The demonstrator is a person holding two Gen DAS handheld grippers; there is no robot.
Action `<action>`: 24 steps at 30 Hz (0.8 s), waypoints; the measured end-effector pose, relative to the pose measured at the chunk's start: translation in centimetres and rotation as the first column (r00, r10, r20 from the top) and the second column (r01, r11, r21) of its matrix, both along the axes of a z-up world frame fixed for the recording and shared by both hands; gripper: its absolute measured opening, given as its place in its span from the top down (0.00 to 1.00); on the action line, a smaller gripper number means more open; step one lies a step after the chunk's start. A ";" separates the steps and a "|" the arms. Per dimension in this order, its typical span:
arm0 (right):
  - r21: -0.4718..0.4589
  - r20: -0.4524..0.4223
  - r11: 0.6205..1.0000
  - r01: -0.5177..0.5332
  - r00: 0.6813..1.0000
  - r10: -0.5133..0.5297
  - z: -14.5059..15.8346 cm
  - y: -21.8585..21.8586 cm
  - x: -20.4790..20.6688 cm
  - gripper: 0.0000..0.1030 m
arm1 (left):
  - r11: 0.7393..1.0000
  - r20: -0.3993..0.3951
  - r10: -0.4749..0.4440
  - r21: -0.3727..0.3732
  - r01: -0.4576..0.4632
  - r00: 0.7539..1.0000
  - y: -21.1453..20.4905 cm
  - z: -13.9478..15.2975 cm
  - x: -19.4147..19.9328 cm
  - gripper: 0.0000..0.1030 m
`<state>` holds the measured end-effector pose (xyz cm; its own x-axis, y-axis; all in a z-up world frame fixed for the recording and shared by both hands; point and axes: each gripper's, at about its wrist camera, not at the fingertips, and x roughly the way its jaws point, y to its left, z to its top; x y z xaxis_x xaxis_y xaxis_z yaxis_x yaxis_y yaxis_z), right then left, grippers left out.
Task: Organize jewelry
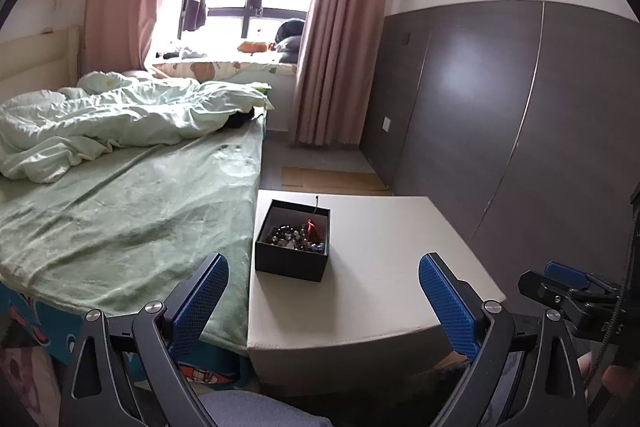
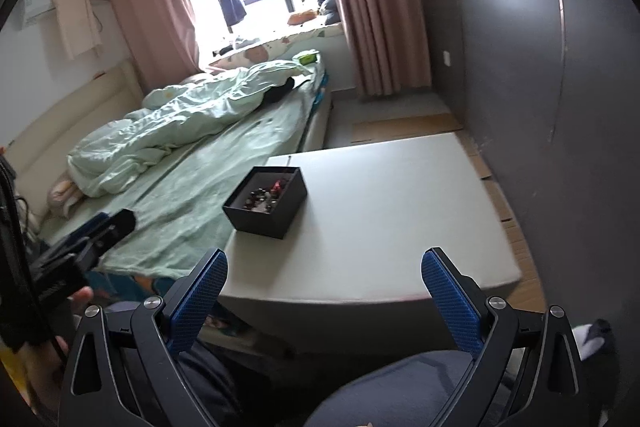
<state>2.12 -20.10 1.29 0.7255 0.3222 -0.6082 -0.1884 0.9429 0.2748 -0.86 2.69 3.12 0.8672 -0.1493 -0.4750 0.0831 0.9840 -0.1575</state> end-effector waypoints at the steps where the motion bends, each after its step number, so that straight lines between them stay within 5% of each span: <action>1: -0.006 0.002 1.000 0.008 1.000 -0.008 0.0 -0.3 -0.3 0.05 | 1.000 0.002 -0.001 0.002 0.001 1.000 -0.1 0.0 -0.2 0.06; 15: -0.018 0.043 1.000 0.015 0.999 -0.014 0.6 -1.6 -2.6 0.05 | 0.996 0.030 -0.021 0.083 0.019 0.999 -2.7 0.1 -1.3 0.00; 24: -0.016 0.048 1.000 0.018 0.999 -0.017 0.5 -1.7 -2.7 0.05 | 0.998 0.019 -0.017 0.067 0.016 1.000 -2.5 -0.1 -1.0 0.00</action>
<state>-0.63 -21.83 1.79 0.7591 0.2993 -0.5782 -0.1843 0.9505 0.2501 -1.89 0.15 3.02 0.8743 -0.1324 -0.4670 0.1020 0.9907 -0.0898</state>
